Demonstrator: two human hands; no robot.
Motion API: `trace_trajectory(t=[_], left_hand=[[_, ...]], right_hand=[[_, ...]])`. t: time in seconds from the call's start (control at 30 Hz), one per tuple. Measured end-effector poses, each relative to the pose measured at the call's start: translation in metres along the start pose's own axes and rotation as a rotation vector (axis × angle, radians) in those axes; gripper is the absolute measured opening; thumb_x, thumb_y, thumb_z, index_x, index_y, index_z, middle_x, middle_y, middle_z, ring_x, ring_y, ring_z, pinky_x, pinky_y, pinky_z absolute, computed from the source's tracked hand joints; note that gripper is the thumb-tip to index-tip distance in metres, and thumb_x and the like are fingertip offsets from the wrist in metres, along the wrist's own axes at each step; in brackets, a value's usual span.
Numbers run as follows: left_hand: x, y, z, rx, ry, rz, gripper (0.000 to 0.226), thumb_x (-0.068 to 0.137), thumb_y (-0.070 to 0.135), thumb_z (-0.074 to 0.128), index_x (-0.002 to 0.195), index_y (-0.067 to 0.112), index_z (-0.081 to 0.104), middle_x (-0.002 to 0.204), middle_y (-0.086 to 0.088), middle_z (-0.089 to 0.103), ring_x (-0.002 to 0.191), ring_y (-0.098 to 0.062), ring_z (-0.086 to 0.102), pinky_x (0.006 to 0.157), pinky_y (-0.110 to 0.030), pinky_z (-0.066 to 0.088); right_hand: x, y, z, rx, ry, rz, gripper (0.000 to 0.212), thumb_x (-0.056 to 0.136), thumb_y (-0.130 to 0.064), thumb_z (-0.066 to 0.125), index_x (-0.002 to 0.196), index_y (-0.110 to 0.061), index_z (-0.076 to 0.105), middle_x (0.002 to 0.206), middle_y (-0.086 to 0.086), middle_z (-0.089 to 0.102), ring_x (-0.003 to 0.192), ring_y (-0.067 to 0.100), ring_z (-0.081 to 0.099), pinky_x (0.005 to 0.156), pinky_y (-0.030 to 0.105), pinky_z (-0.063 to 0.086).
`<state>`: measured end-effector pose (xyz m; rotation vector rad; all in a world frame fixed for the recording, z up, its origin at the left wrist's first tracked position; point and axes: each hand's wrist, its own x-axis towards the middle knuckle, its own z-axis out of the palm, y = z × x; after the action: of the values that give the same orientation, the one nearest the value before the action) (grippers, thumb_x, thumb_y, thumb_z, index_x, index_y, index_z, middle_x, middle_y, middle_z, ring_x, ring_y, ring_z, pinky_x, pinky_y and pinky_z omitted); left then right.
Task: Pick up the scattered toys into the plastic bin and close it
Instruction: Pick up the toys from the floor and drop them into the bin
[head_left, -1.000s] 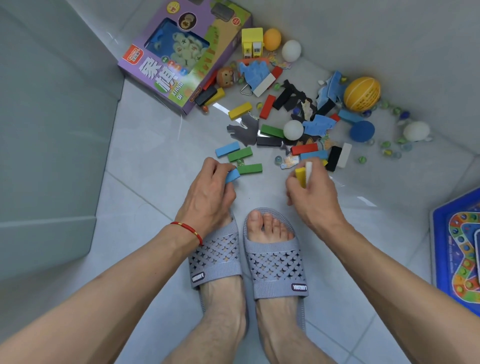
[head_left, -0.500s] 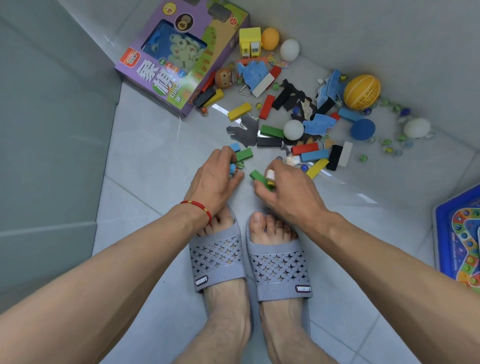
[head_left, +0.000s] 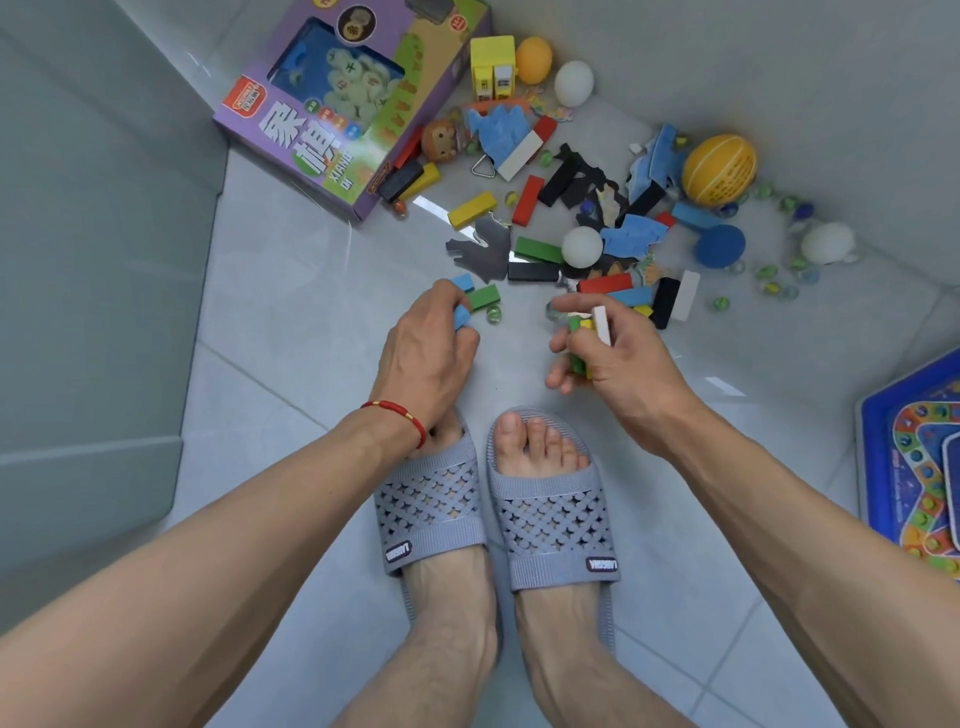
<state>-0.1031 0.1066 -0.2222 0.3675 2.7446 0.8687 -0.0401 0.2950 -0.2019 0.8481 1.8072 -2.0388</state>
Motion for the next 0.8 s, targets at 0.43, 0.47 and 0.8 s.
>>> trace_trajectory(t=[0.43, 0.47, 0.8], left_hand=[[0.030, 0.017, 0.016, 0.475, -0.145, 0.259, 0.029, 0.100, 0.036, 0.053, 0.118, 0.014, 0.052, 0.111, -0.011, 0.054, 0.089, -0.035, 0.058, 0.062, -0.037, 0.034], [0.031, 0.017, 0.018, 0.471, -0.153, 0.262, 0.028, 0.100, 0.035, 0.054, 0.116, 0.013, 0.053, 0.110, -0.011, 0.054, 0.089, -0.035, 0.058, 0.063, -0.037, 0.036], [0.007, 0.046, 0.010, -1.028, -0.160, -0.789, 0.020, 0.086, 0.023, 0.044, 0.070, 0.013, 0.051, 0.062, -0.003, 0.046, 0.047, -0.016, 0.032, 0.045, -0.026, 0.025]], right_hand=[[0.034, 0.011, 0.003, -1.227, 0.256, -0.548, 0.026, 0.099, -0.033, 0.057, 0.118, -0.015, 0.056, 0.107, 0.008, 0.063, 0.088, 0.034, 0.062, 0.064, 0.039, 0.047], [0.038, 0.009, 0.006, -1.284, 0.236, -0.525, 0.026, 0.100, -0.033, 0.055, 0.116, -0.013, 0.055, 0.106, 0.009, 0.062, 0.087, 0.036, 0.062, 0.064, 0.041, 0.048], [-0.016, 0.030, 0.012, 0.150, 0.360, 0.064, 0.008, 0.087, -0.012, 0.057, 0.082, -0.008, 0.062, 0.071, 0.007, 0.068, 0.049, 0.017, 0.051, 0.045, 0.029, 0.037]])
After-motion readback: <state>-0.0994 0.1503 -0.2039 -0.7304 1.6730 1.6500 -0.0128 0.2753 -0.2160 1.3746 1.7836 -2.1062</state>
